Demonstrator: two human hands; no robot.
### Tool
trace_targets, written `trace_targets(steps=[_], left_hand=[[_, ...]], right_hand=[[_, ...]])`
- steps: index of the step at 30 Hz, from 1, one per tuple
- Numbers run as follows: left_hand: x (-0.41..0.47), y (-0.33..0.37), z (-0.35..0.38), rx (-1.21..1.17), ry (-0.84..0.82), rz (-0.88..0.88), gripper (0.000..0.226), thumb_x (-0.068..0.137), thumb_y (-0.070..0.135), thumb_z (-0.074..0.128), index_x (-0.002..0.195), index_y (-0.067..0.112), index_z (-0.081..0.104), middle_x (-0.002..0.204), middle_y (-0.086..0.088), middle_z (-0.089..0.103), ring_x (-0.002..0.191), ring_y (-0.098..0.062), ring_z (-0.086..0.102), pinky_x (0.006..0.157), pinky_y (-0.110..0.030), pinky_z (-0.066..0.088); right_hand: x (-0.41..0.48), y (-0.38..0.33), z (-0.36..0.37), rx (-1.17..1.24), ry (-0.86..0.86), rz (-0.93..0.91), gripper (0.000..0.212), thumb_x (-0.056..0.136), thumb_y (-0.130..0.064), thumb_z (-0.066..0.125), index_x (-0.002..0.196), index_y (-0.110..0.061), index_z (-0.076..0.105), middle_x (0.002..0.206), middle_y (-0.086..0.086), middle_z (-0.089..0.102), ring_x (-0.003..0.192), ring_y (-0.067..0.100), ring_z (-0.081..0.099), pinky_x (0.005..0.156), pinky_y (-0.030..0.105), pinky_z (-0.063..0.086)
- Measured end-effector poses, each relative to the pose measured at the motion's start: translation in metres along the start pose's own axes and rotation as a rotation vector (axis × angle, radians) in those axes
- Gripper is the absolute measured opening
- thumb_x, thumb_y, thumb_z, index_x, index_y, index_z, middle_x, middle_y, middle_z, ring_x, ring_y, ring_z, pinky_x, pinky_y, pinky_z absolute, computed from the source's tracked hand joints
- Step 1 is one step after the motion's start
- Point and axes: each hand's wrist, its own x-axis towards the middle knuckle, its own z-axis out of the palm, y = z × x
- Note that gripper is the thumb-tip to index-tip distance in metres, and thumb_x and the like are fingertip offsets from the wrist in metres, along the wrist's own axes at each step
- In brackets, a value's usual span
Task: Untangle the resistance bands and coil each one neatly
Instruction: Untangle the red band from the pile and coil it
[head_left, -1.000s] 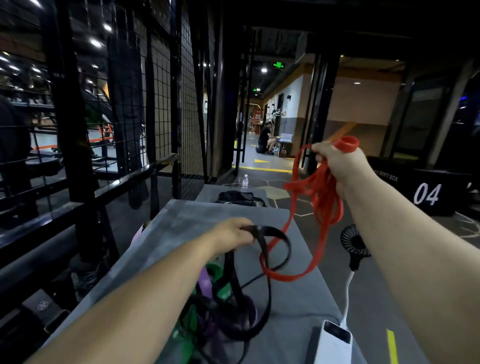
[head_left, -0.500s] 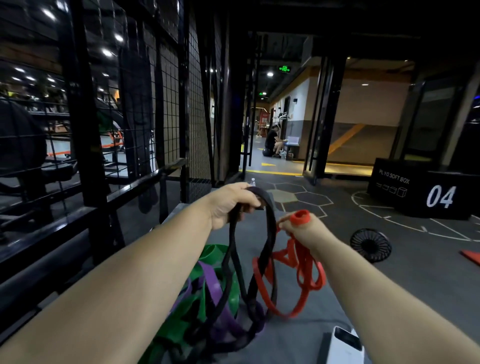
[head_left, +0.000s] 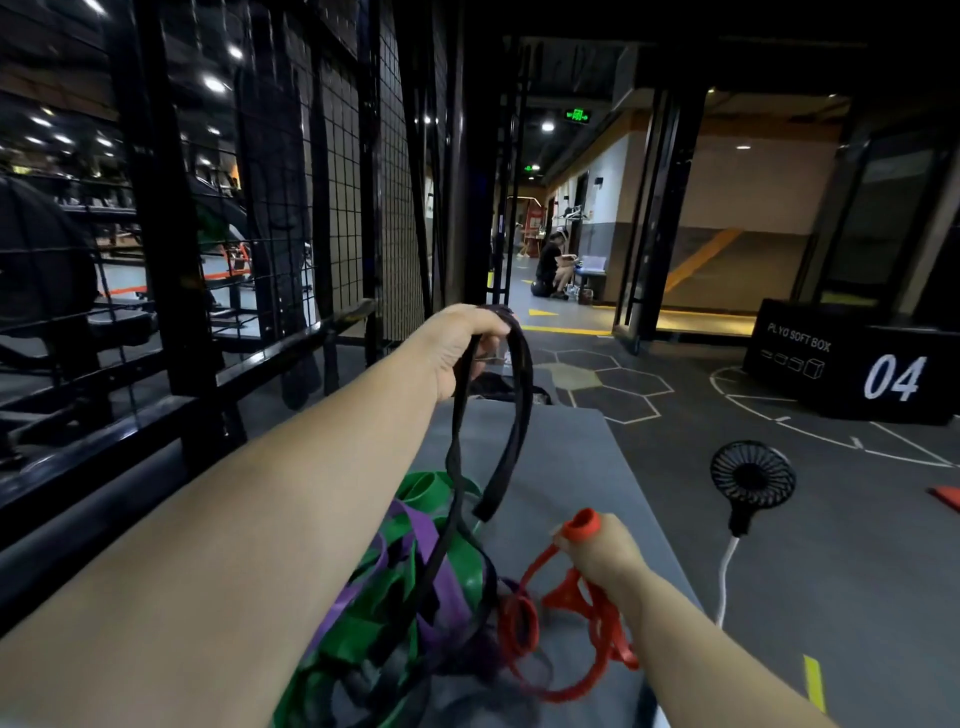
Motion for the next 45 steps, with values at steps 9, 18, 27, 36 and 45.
trace_targets(steps=[9, 18, 27, 36, 45], left_hand=[[0.022, -0.064, 0.003, 0.347, 0.151, -0.098, 0.059, 0.076, 0.01, 0.074, 0.129, 0.004, 0.048, 0.118, -0.009, 0.057, 0.103, -0.023, 0.054, 0.083, -0.029, 0.037], [0.02, -0.13, 0.022, 0.576, 0.001, -0.28, 0.061, 0.081, 0.011, 0.072, 0.136, 0.008, 0.046, 0.135, -0.011, 0.052, 0.115, -0.026, 0.051, 0.091, -0.031, 0.042], [-0.017, -0.149, 0.046, 0.37, -0.109, -0.231, 0.024, 0.098, 0.03, 0.053, 0.113, 0.016, 0.065, 0.111, 0.001, 0.065, 0.106, -0.017, 0.057, 0.094, -0.03, 0.04], [-0.089, -0.162, 0.041, 0.082, -0.204, -0.212, 0.038, 0.097, 0.052, 0.041, 0.092, 0.021, 0.063, 0.08, 0.002, 0.068, 0.071, -0.012, 0.064, 0.071, -0.027, 0.049], [-0.187, -0.183, 0.018, 0.287, 0.095, -0.016, 0.029, 0.099, 0.039, 0.047, 0.079, 0.019, 0.056, 0.079, 0.005, 0.06, 0.083, -0.013, 0.057, 0.078, -0.027, 0.042]], right_hand=[[-0.011, -0.028, -0.035, 0.505, 0.177, 0.044, 0.021, 0.081, -0.018, 0.072, 0.086, 0.002, 0.072, 0.069, 0.007, 0.061, 0.052, 0.014, 0.055, 0.049, 0.022, 0.042], [-0.028, -0.043, -0.06, 0.836, 0.148, -0.092, 0.015, 0.089, -0.004, 0.063, 0.08, -0.013, 0.072, 0.047, -0.013, 0.058, 0.044, 0.006, 0.05, 0.046, 0.023, 0.041], [-0.034, -0.036, -0.049, 0.989, 0.107, -0.086, 0.017, 0.091, -0.005, 0.058, 0.083, -0.012, 0.072, 0.05, -0.009, 0.051, 0.051, 0.014, 0.04, 0.057, 0.031, 0.035], [-0.08, -0.039, -0.033, 1.175, 0.003, -0.065, 0.015, 0.092, -0.012, 0.061, 0.077, -0.016, 0.061, 0.059, -0.004, 0.048, 0.052, 0.015, 0.05, 0.055, 0.029, 0.047], [-0.164, 0.001, 0.0, 0.962, -0.233, -0.229, 0.019, 0.091, -0.004, 0.062, 0.109, -0.011, 0.061, 0.08, 0.003, 0.065, 0.064, 0.01, 0.064, 0.053, 0.025, 0.052]])
